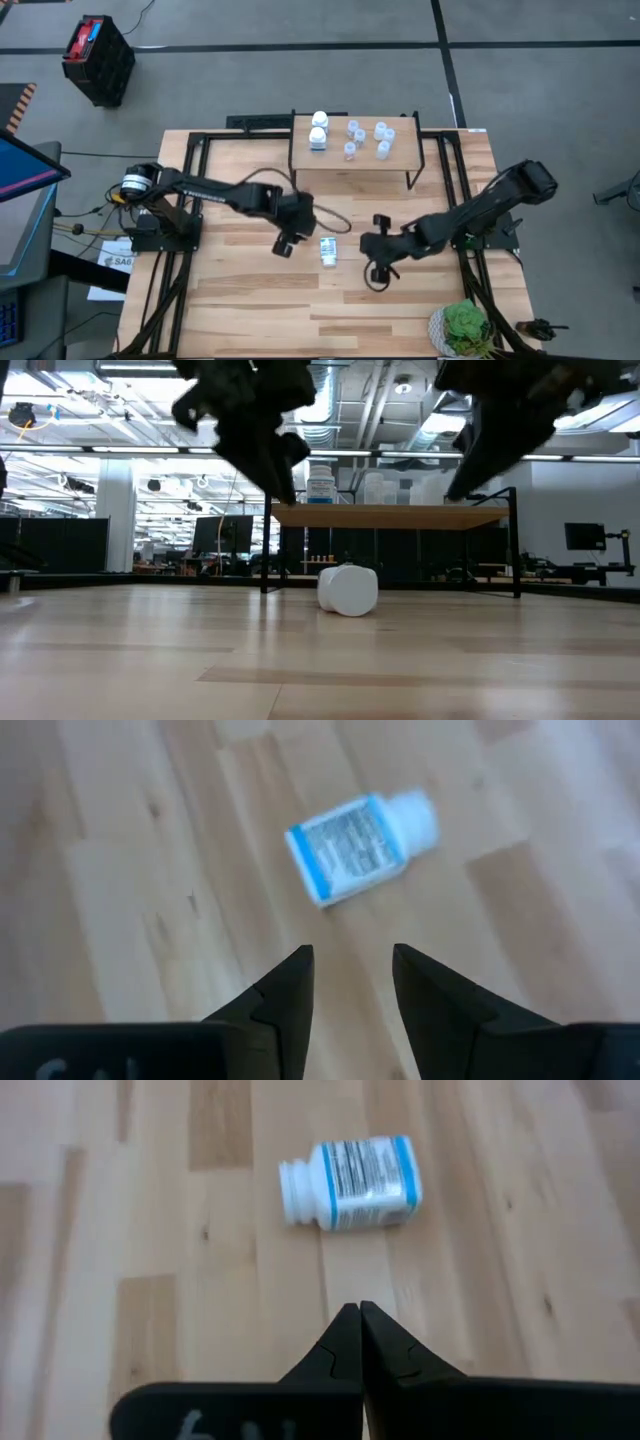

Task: Pick and place medicine bottles onto shelf by color
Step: Put the white blue pill bottle on the shelf

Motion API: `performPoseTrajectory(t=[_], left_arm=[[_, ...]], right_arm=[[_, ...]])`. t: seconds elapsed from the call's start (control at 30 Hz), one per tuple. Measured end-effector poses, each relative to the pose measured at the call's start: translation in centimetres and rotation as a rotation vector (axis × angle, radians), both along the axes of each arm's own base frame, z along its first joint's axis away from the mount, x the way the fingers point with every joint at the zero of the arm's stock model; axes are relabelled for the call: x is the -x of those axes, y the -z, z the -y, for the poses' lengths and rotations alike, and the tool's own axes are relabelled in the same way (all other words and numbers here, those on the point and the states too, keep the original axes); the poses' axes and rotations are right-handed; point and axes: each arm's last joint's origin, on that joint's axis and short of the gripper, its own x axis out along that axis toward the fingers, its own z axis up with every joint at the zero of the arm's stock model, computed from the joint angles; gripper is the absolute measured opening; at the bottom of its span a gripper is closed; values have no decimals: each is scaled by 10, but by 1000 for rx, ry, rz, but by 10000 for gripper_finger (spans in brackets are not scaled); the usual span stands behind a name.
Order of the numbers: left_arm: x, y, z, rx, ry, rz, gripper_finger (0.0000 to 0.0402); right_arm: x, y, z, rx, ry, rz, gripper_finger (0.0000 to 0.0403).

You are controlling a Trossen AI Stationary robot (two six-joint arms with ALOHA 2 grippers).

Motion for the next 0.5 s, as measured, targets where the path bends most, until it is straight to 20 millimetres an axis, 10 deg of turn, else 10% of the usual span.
performPoseTrajectory(t=[0.5], left_arm=[[-2, 29, 17, -140, 13, 139, 120]], right_arm=[[-35, 40, -15, 9, -8, -1, 8]])
